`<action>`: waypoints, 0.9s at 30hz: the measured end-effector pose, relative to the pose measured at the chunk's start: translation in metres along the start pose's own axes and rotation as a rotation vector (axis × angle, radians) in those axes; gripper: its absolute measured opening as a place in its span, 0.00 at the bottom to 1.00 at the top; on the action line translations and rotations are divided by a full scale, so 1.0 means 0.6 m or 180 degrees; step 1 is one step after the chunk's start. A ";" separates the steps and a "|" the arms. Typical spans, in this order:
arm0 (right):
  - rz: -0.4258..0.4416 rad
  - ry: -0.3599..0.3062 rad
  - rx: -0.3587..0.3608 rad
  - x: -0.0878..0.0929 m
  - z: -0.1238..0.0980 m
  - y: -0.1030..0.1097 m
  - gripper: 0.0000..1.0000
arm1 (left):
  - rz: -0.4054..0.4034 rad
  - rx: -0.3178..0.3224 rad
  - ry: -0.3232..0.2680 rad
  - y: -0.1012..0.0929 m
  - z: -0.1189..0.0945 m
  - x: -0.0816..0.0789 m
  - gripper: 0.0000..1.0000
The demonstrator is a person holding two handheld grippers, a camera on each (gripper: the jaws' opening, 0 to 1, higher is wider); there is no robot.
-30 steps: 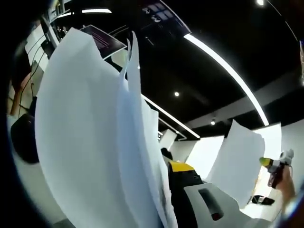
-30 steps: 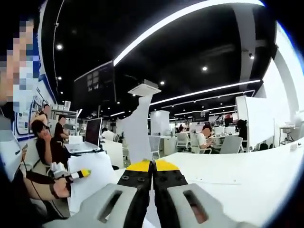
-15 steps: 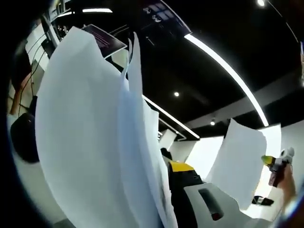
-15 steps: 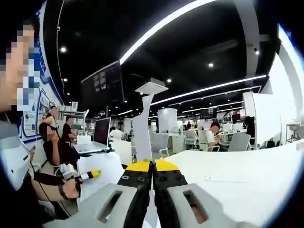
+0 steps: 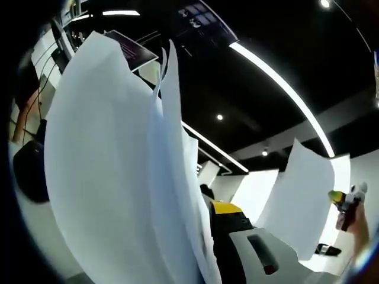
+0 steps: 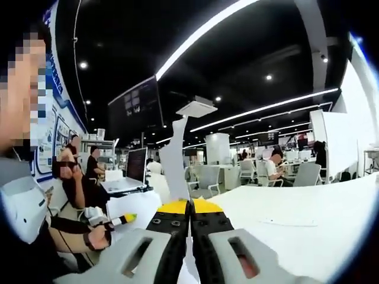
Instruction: Organize the stack of printing papers by aligning and flattening the scattered papers on the table
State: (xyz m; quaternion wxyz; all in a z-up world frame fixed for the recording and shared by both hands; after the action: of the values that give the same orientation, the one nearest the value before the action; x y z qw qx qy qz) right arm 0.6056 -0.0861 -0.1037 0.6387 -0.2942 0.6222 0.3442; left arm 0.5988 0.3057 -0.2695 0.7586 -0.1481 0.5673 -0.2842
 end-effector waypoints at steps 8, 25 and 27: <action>-0.0004 -0.0001 -0.0074 -0.003 -0.001 0.011 0.00 | 0.0003 -0.0002 0.0005 0.001 0.001 0.001 0.12; -0.0021 0.0039 -0.0241 -0.010 0.005 0.030 0.00 | 0.0207 0.0007 0.0090 -0.008 0.003 0.007 0.12; 0.0009 0.0039 -0.0302 -0.014 0.005 0.034 0.00 | 0.0196 0.0011 0.0077 -0.009 0.003 0.006 0.12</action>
State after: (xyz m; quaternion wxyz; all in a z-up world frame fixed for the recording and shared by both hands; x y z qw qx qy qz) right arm 0.5912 -0.0724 -0.0942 0.6197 -0.3254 0.6095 0.3723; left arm 0.5994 0.2990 -0.2686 0.7603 -0.1259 0.5802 -0.2635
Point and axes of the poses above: the point that each gripper's makers call its tool centre point, and the gripper's own axes: z roughly forward along the fingers, y roughly to its left, x roughly out of its underside, the point moved 6 cm from there along -z, roughly backward along the fingers, and after that the axes turned 4 degrees about y, right-handed, at the moved point
